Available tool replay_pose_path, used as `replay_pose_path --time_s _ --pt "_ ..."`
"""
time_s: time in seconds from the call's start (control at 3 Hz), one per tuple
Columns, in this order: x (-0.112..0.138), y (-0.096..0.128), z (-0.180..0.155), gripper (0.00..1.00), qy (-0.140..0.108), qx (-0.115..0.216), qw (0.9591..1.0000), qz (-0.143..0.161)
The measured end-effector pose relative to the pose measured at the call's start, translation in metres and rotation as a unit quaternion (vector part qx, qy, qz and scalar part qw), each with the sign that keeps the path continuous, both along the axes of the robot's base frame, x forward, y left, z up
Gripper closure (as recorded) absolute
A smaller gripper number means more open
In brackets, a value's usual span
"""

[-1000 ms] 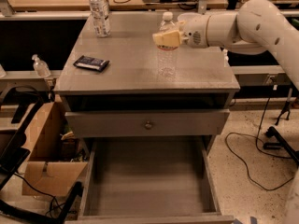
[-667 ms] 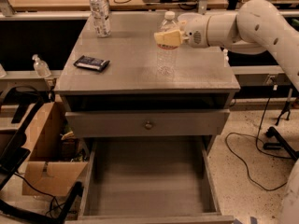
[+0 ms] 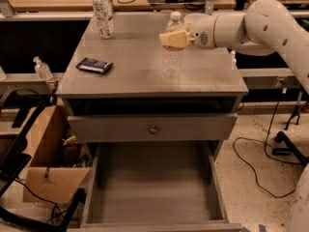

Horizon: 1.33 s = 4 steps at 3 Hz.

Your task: Pick water bottle from middle drawer and place on counter

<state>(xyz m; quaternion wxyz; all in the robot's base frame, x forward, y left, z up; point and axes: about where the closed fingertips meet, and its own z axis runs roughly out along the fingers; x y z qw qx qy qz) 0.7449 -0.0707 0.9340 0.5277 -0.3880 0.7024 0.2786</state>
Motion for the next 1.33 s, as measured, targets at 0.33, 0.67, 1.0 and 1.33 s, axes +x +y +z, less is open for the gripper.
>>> replay_pose_path --time_s 0.33,0.67,1.0,1.33 --pt "0.0001 0.0023 -0.0007 0.58 0.001 0.0 1.0 0.002" --pt "0.0001 0.0023 0.0003 0.27 0.001 0.0 1.0 0.002" --pt "0.0001 0.0025 0.0003 0.04 0.001 0.0 1.0 0.002" --pt "0.0002 0.004 -0.0002 0.0 0.001 0.0 1.0 0.003"
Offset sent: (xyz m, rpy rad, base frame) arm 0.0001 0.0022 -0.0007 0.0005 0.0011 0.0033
